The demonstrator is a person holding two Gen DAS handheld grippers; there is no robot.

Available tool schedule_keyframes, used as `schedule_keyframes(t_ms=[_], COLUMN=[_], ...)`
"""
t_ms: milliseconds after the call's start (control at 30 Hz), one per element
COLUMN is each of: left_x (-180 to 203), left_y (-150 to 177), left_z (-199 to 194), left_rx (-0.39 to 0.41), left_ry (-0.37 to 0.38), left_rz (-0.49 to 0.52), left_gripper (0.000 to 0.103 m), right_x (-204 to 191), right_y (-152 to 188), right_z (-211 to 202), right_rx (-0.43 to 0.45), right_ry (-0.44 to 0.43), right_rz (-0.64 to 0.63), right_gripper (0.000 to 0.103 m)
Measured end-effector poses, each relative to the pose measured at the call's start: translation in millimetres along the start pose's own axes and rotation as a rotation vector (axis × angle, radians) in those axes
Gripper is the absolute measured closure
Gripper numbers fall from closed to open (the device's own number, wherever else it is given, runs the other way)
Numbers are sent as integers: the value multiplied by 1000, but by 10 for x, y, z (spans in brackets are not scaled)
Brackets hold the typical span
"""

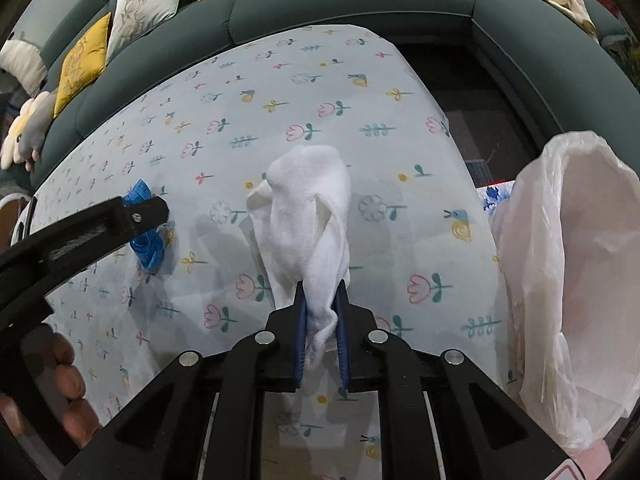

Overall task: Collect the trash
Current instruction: 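Grasp the blue strap with the left gripper while right grasps the white sock, then carry the blue strap and white sock over the wastebasket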

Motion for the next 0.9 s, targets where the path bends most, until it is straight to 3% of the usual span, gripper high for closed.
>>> schedule_keyframes(t_ms=[200, 400, 733, 900], left_x=[75, 127, 508, 816], left_y=[167, 326, 503, 573], left_z=[-66, -295, -866, -1121], left_rx=[-1, 17, 90, 135], left_ry=[14, 38, 87, 105], left_rz=[45, 49, 105, 151], left_gripper=[80, 81, 81, 81], right_x=[-20, -9, 144, 405], right_y=[19, 89, 91, 161], right_z=[6, -140, -730, -1077], right_rx=[-4, 10, 124, 185], right_ry=[-9, -14, -15, -4], right_rz=[4, 7, 26, 53], right_gripper=[91, 91, 91, 91])
Point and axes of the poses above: each gripper's, at about its wrist camera, not at the fingertips, and z roughly the way its jaws point, x to its right, y to its underside, the point moved 6 cm from there along z, roughly the way its jaws point, and after that the axes turned 8 degrees about -z, right-handed, at the moved point
